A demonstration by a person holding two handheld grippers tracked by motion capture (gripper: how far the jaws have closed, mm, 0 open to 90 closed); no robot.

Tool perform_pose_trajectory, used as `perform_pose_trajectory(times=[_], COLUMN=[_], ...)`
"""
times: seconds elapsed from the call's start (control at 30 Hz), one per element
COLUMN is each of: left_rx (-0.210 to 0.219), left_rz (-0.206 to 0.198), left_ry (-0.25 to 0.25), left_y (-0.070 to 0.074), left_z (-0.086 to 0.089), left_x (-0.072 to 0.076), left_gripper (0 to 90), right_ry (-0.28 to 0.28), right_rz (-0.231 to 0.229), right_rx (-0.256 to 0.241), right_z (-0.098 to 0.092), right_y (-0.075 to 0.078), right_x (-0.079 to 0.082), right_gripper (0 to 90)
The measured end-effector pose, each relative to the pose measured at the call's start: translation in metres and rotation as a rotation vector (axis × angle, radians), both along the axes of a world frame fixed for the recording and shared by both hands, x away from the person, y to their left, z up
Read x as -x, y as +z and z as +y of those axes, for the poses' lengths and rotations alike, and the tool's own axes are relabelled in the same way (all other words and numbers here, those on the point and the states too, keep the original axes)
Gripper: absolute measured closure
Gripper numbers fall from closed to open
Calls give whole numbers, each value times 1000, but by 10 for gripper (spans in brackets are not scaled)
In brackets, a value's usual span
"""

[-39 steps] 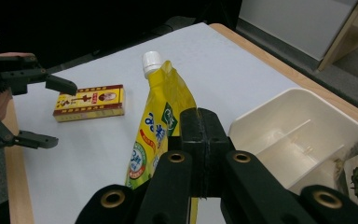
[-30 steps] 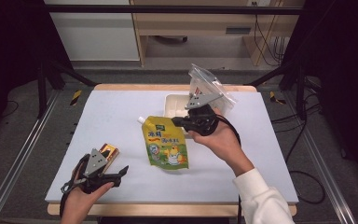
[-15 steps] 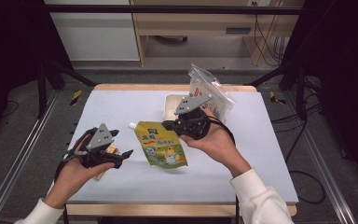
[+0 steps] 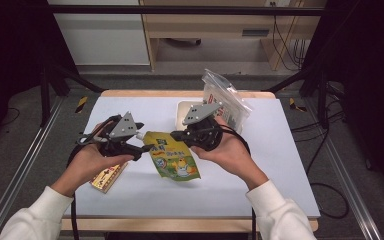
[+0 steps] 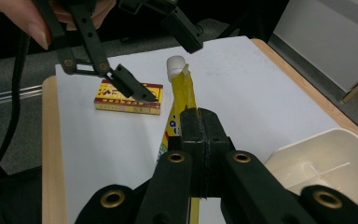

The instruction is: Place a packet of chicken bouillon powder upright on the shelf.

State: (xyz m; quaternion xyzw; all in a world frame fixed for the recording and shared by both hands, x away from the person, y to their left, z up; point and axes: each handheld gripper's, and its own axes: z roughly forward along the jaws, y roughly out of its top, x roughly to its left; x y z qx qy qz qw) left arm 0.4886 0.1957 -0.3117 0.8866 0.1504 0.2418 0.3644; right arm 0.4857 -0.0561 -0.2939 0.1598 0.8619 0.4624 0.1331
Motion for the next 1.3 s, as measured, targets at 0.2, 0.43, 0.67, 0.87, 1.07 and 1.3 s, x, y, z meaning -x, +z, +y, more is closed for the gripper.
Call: perform_pose_trajectory(times=[0.2,0.43,0.67,0.87,1.07,1.3], left_rx=[-15,-65,-67,-80,-113,-188], left_rz=[33,62,92,126,176,182], left_ry=[-67,-110,-133,-175,-203,-244], left_y=[7,5,6,12,17,20], left_z=[-13,-25,-28,-34,-50,-68], left_x=[-7,-15,-23,-21,-15,-11], left_gripper=[392,472,628,755,855,882], right_ry=[2,8,4,-25,-48,-58], right_rz=[4,5,7,18,30,34], right_rx=[8,21,25,38,56,95], right_z=[-1,-5,-11,-25,-40,-52], right_y=[0,0,-1,-5,-10,-16], right_x=[1,4,6,7,11,17], right_gripper=[900,900,900,900,900,894])
